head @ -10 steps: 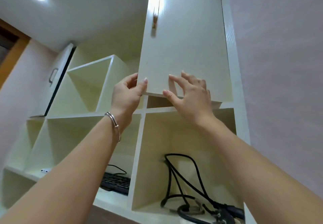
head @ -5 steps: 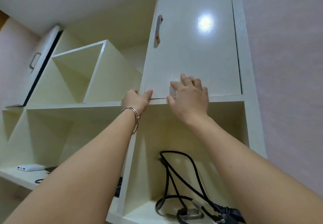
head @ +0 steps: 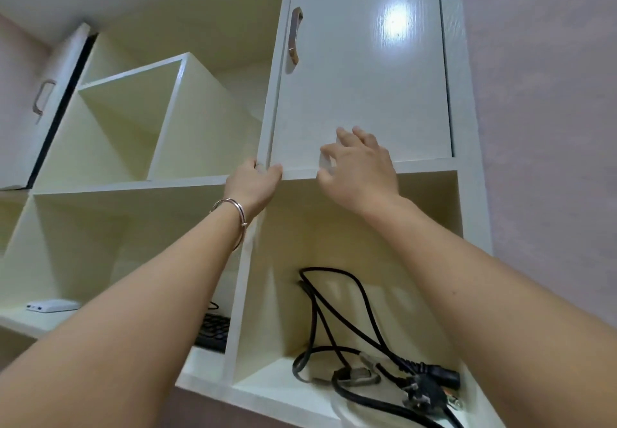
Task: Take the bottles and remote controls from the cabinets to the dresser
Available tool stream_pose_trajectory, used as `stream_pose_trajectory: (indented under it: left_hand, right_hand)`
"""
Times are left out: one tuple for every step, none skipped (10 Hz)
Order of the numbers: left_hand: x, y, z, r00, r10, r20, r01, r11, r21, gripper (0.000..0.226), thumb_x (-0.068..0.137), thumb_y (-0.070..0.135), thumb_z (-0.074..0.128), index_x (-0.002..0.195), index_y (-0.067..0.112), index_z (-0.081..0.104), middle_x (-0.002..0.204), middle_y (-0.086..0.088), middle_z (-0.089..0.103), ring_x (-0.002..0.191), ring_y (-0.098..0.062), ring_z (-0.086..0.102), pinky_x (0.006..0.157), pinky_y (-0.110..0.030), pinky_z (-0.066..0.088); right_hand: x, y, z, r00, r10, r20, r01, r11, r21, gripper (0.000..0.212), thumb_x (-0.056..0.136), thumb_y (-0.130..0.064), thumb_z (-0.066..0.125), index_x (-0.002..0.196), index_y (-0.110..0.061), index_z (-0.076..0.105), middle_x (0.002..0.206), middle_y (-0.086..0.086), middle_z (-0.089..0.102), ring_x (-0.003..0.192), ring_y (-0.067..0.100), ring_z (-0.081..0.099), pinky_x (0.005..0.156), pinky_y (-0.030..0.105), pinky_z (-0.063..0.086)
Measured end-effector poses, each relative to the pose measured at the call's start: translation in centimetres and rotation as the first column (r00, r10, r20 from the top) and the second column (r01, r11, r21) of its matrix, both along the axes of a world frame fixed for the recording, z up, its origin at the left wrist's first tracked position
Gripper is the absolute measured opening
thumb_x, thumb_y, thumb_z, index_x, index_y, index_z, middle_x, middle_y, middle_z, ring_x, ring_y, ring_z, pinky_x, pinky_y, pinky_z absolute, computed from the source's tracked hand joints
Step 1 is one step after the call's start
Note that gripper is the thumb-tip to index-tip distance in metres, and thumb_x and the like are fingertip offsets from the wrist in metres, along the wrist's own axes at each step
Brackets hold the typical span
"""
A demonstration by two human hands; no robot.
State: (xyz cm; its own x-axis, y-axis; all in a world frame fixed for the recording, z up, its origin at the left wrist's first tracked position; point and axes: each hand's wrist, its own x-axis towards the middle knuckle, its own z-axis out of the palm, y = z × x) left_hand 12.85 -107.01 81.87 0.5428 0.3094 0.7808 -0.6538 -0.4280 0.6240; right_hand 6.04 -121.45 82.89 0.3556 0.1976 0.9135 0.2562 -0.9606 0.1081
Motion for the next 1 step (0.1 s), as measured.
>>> stream_pose_trajectory:
  left_hand:
    - [-2.45, 0.76, -2.24, 0.997, -0.064, 0.034, 0.060, 0.992, 0.115, 0.038, 0.085, 0.032, 0.056, 0.121, 0.020, 0.053, 0.115, -0.001, 0.054, 0.114, -0.017, 0.050, 0.095, -0.029, 0.036]
  right_hand:
    - [-1.39, -1.75, -0.89, 0.993, 0.110, -0.032, -0.107, 0.992, 0.072, 0.040, 0.093, -0.025, 0.040, 0.131, -0.019, 0.053, 0.148, -0.002, 0.042, 0.141, 0.016, 0.030, 0.111, 0.034, 0.029]
